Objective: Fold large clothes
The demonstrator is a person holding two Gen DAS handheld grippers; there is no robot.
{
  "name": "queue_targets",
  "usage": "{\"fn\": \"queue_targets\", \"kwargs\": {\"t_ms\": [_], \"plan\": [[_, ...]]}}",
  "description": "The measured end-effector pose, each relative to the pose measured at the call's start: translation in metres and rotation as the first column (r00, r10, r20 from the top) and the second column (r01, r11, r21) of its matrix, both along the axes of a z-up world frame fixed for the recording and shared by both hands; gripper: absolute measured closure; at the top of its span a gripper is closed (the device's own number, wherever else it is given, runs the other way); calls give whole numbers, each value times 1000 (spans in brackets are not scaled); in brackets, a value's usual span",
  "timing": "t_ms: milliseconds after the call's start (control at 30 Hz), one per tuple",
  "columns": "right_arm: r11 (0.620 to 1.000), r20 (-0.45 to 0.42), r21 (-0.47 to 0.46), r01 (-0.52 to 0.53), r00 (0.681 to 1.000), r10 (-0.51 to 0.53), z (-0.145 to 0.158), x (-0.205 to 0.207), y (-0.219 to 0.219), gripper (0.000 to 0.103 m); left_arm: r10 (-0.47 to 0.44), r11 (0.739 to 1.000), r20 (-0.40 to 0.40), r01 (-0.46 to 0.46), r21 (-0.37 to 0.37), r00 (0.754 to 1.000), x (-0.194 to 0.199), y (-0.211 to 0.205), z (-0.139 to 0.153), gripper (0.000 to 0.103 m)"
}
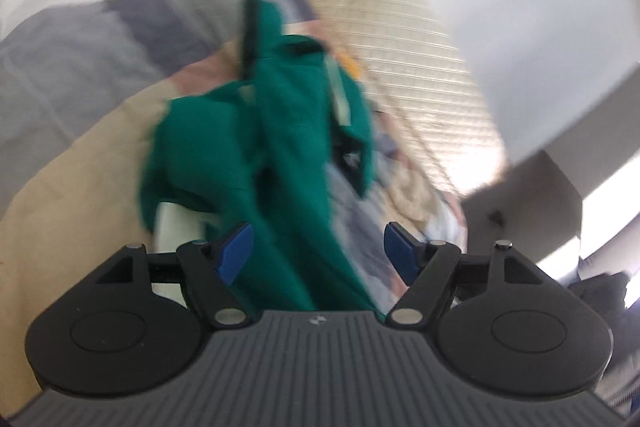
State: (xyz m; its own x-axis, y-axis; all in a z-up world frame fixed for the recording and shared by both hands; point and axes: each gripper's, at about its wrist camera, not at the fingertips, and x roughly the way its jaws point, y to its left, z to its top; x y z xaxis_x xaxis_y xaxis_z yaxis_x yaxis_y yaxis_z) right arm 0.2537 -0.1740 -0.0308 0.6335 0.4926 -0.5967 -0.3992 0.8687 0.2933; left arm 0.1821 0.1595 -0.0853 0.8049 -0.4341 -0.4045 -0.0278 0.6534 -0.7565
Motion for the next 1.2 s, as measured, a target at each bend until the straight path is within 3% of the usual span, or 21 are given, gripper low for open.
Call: {"fn": "queue_targets", "kwargs": {"t_ms": [67, 233, 533, 567, 633, 700, 767, 1067, 1200], "plan": [[1000, -6, -22, -14, 1000, 14, -6, 26, 19, 43, 18, 1000, -34, -19, -25, 999, 14, 8, -11, 27], [993, -1, -115, -39, 999, 39, -31, 80, 72, 22, 40, 998, -58, -43, -55, 998, 33, 17, -38, 27], [964, 31, -259, -63, 997, 74, -80, 164, 123, 23, 18, 992, -53, -24, -125, 998, 79, 27, -91, 28], [958, 30, -278, -74, 996, 85, -85, 169, 125, 25, 14, 992, -48, -20, -127, 999, 82, 27, -94, 28], [944, 42, -324, -59, 996, 76, -91, 175, 125, 40, 10, 990, -41, -16, -140, 999, 86, 27, -97, 28], [945, 41, -326, -17, 999, 32, -93, 178, 117, 72, 11, 987, -40, -18, -161, 999, 86, 28, -100, 28], [951, 47, -308, 19, 999, -5, -87, 177, 104, 84, 3, 982, -31, -8, -188, 1000, 85, 27, -101, 28], [945, 162, -258, 199, 974, -161, -2, 114, -3, 90, -52, 977, 51, 61, -205, 997, 76, 15, -87, 28], [933, 169, -212, 292, 951, -260, 13, 65, -59, 91, -79, 978, 77, 92, -186, 994, 68, 1, -76, 28]]}}
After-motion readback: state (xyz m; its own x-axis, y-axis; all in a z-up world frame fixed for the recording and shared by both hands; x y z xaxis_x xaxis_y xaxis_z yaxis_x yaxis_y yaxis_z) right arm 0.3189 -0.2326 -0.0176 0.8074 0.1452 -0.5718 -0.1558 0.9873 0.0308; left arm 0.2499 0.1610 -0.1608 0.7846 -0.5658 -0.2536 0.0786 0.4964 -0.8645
